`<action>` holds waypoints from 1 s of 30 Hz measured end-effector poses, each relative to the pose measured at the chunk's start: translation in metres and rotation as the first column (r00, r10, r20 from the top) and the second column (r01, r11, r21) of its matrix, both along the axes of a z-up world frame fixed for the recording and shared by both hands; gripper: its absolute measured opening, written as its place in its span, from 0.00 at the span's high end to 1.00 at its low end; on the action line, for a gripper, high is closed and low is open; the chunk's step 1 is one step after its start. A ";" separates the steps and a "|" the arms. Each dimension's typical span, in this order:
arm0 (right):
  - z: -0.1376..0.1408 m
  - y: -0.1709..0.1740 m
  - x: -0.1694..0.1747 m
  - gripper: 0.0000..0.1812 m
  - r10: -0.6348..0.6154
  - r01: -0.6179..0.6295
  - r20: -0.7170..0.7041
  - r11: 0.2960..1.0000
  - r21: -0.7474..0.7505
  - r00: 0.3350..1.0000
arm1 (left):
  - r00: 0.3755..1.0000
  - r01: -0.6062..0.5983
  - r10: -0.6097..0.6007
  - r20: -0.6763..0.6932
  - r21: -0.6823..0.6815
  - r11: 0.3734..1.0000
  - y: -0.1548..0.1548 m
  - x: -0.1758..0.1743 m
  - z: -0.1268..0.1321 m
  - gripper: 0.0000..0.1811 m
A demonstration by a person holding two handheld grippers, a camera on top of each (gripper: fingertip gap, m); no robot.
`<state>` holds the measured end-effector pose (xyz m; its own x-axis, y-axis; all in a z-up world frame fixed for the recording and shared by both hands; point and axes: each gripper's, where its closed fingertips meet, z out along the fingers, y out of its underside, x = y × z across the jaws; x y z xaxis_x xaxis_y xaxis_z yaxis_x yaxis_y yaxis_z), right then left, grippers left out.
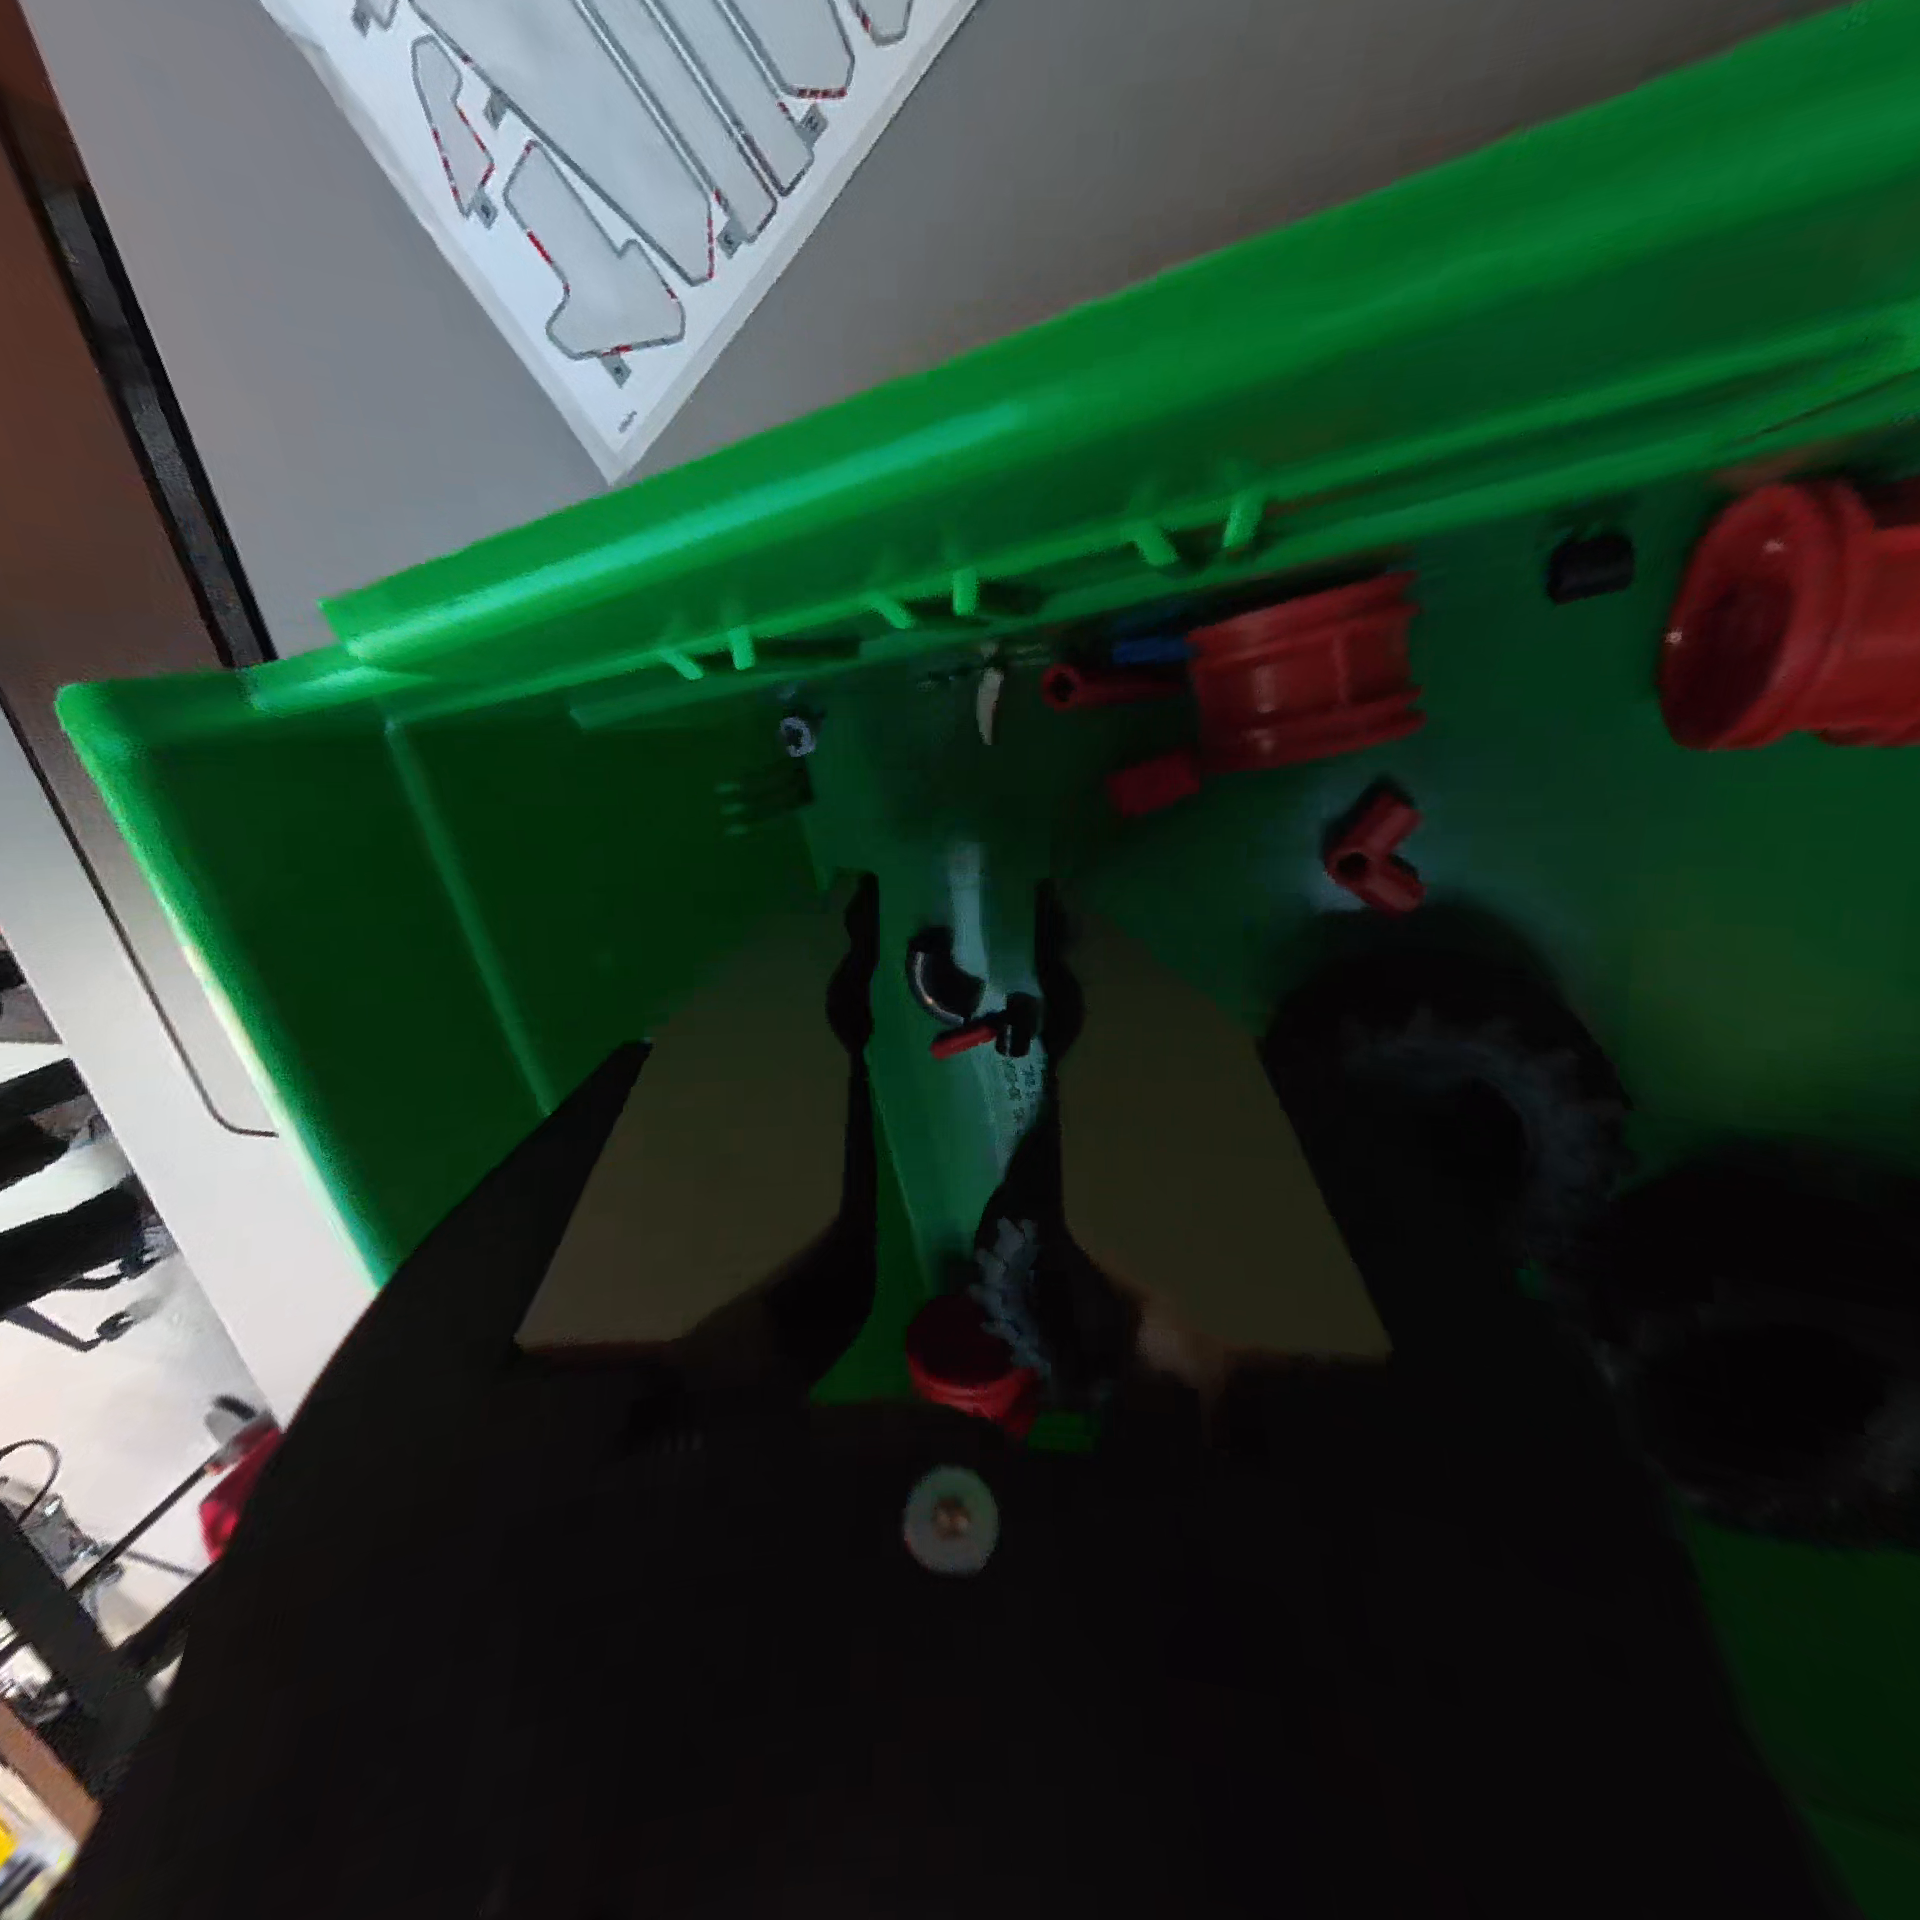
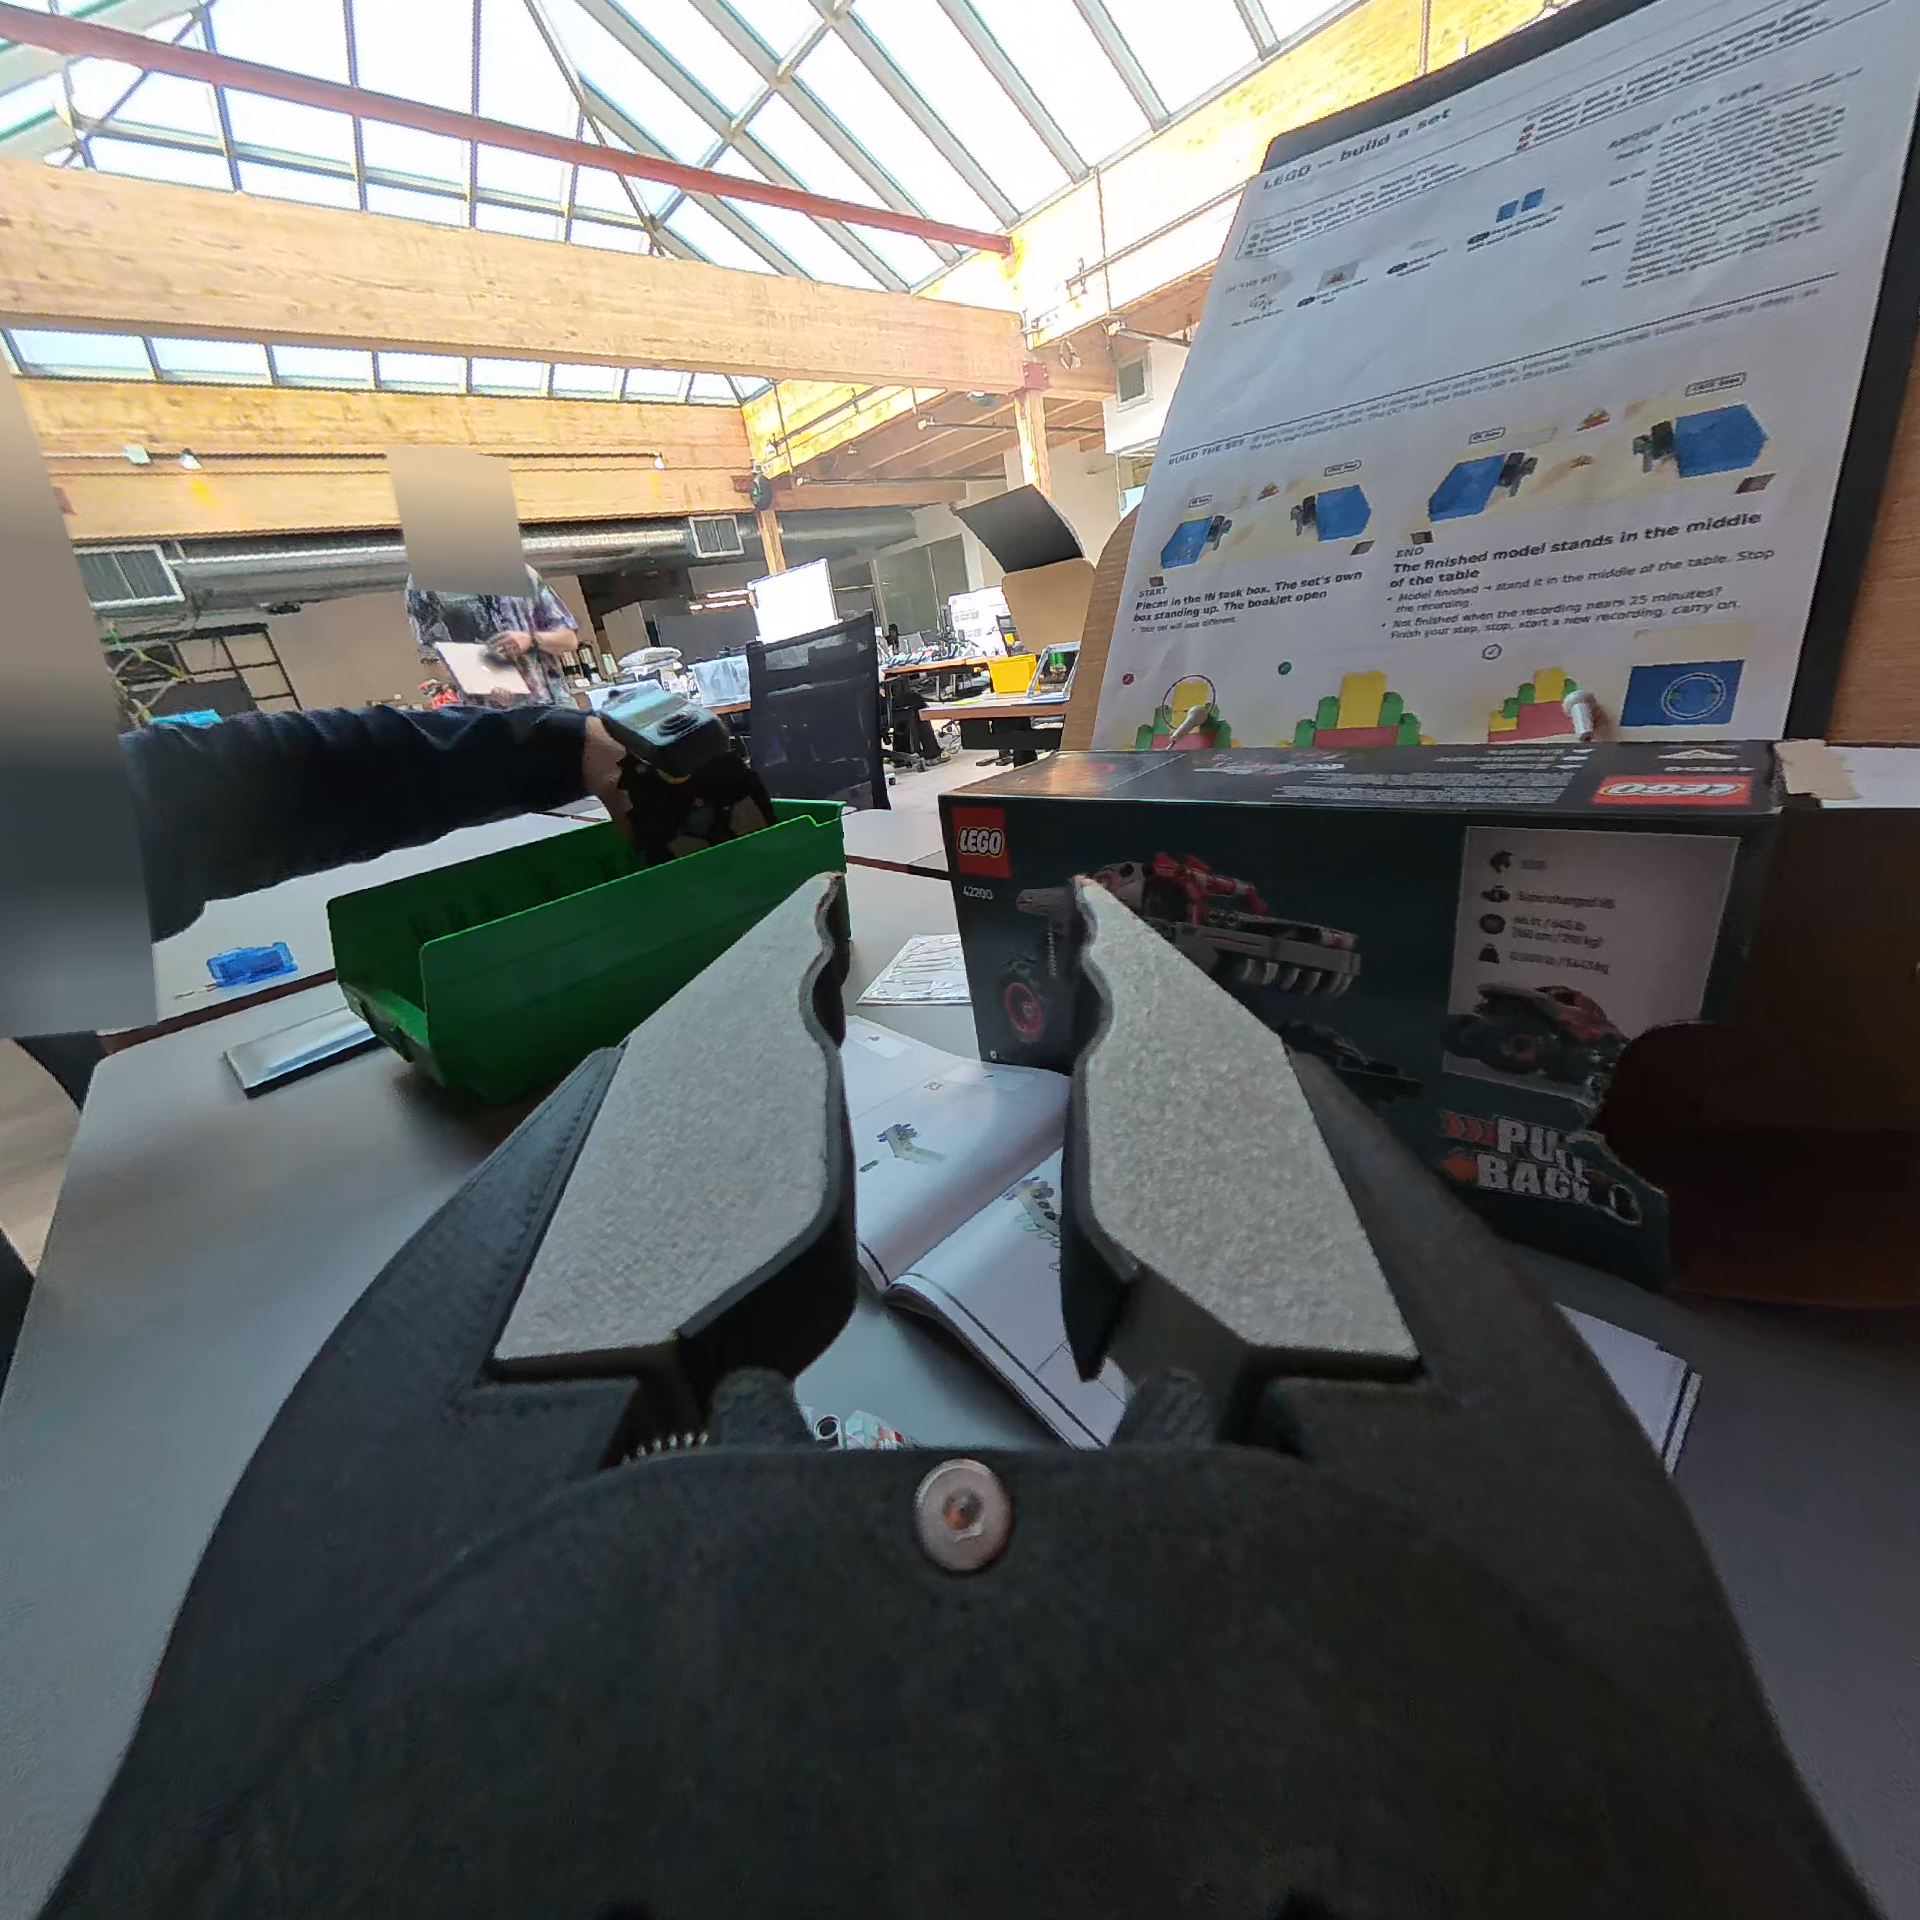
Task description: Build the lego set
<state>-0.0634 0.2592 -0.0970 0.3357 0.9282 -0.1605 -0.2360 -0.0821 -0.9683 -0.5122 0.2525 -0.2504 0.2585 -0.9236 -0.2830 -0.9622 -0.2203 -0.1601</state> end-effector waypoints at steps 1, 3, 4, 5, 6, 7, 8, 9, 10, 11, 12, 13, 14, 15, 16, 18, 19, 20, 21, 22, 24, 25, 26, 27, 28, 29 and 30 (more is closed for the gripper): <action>0.000 0.000 0.000 0.79 -0.002 0.002 -0.001 1.000 -0.001 1.000 | 1.000 0.001 0.000 0.022 -0.032 0.999 -0.004 0.002 -0.001 0.91; 0.000 0.001 0.001 0.79 -0.003 0.003 0.000 1.000 -0.003 1.000 | 0.996 -0.026 0.028 0.079 -0.029 0.999 -0.001 0.007 -0.001 0.97; 0.000 0.001 0.001 0.79 -0.004 0.004 -0.001 1.000 -0.003 1.000 | 0.995 -0.018 0.021 0.101 -0.031 0.999 -0.001 0.010 -0.001 0.92; -0.001 0.001 0.001 0.79 -0.005 0.005 0.000 1.000 -0.004 1.000 | 0.992 -0.001 0.004 0.126 -0.022 1.000 -0.001 0.013 0.000 0.82; -0.001 0.002 0.000 0.79 -0.004 0.004 0.002 1.000 -0.006 1.000 | 0.988 -0.005 0.004 0.154 0.006 1.000 0.003 0.016 0.002 0.82; -0.002 0.002 0.000 0.79 -0.002 0.002 0.004 1.000 -0.008 1.000 | 0.983 0.004 -0.004 0.182 0.000 1.000 0.002 0.021 0.004 0.83; -0.003 0.002 -0.001 0.79 -0.001 0.001 0.007 1.000 -0.010 1.000 | 0.979 0.004 -0.003 0.203 -0.007 1.000 0.002 0.024 0.005 0.83; -0.004 0.002 -0.001 0.79 0.001 0.000 0.010 1.000 -0.012 1.000 | 0.978 -0.001 0.002 0.208 -0.005 1.000 0.004 0.025 0.005 0.83; -0.004 0.002 -0.002 0.79 0.001 -0.001 0.013 1.000 -0.012 1.000 | 0.978 -0.001 0.002 0.207 -0.005 1.000 0.005 0.025 0.005 0.84; -0.005 0.002 -0.002 0.79 0.001 -0.001 0.015 1.000 -0.012 1.000 | 0.979 0.001 0.000 0.206 -0.005 1.000 0.006 0.026 0.005 0.85; -0.005 0.002 -0.002 0.79 0.001 -0.001 0.016 1.000 -0.012 1.000 | 0.978 0.001 0.000 0.207 -0.005 1.000 0.008 0.026 0.005 0.87; -0.004 0.002 -0.002 0.79 0.001 -0.001 0.015 1.000 -0.012 1.000 | 0.977 0.001 0.001 0.213 -0.012 1.000 0.008 0.027 0.004 0.89; -0.004 0.002 -0.002 0.79 0.000 0.000 0.013 1.000 -0.010 1.000 | 0.975 0.001 0.004 0.221 -0.020 1.000 0.008 0.029 0.003 0.90; -0.003 0.002 -0.001 0.79 -0.001 0.001 0.011 1.000 -0.010 1.000 | 0.974 0.001 0.006 0.228 -0.031 1.000 0.007 0.031 0.001 0.90; -0.003 0.002 -0.001 0.79 -0.001 0.001 0.008 1.000 -0.009 1.000 | 0.973 0.005 0.006 0.230 -0.046 0.999 0.006 0.033 -0.001 0.90; -0.002 0.002 0.000 0.79 0.000 0.000 0.004 1.000 -0.009 1.000 | 0.974 0.013 0.002 0.227 -0.061 0.998 0.004 0.034 -0.005 0.92; -0.002 0.002 0.000 0.79 0.001 -0.001 0.005 1.000 -0.009 1.000 | 0.973 0.012 0.003 0.231 -0.063 0.998 0.005 0.035 -0.006 0.92; -0.002 0.002 -0.001 0.79 0.002 -0.002 0.006 1.000 -0.010 1.000 | 0.972 0.011 0.006 0.235 -0.069 0.998 0.005 0.035 -0.006 0.92; -0.003 0.001 -0.001 0.79 0.003 -0.003 0.007 1.000 -0.010 1.000 | 0.970 0.006 0.014 0.241 -0.080 0.997 0.005 0.035 -0.006 0.93; -0.003 0.001 -0.002 0.79 0.005 -0.005 0.009 1.000 -0.010 1.000 | 0.969 0.001 0.022 0.248 -0.091 0.996 0.004 0.035 -0.006 0.93; -0.003 0.001 -0.002 0.79 0.008 -0.008 0.012 1.000 -0.011 1.000 | 0.965 -0.002 0.033 0.261 -0.118 0.993 0.002 0.034 -0.007 0.96; -0.004 0.001 -0.002 0.79 0.009 -0.009 0.012 1.000 -0.011 1.000 | 0.963 -0.001 0.035 0.267 -0.127 0.992 0.001 0.034 -0.007 0.98; -0.003 0.001 -0.002 0.79 0.008 -0.008 0.011 1.000 -0.010 1.000 | 0.961 -0.001 0.038 0.274 -0.132 0.991 0.001 0.034 -0.007 0.99; -0.003 0.001 -0.002 0.80 0.008 -0.008 0.009 1.000 -0.009 1.000 | 0.958 -0.001 0.041 0.283 -0.140 0.990 0.000 0.034 -0.007 1.00; -0.002 0.000 -0.002 0.80 0.007 -0.007 0.007 1.000 -0.008 1.000 | 0.956 -0.005 0.046 0.289 -0.139 0.990 0.000 0.034 -0.007 1.00; -0.002 0.000 -0.001 0.79 0.007 -0.007 0.005 1.000 -0.007 1.000 | 0.955 -0.007 0.046 0.293 -0.135 0.991 0.000 0.035 -0.007 1.00; -0.002 0.000 -0.001 0.79 0.006 -0.006 0.004 1.000 -0.007 1.000 | 0.955 -0.008 0.046 0.293 -0.129 0.992 0.000 0.035 -0.007 1.00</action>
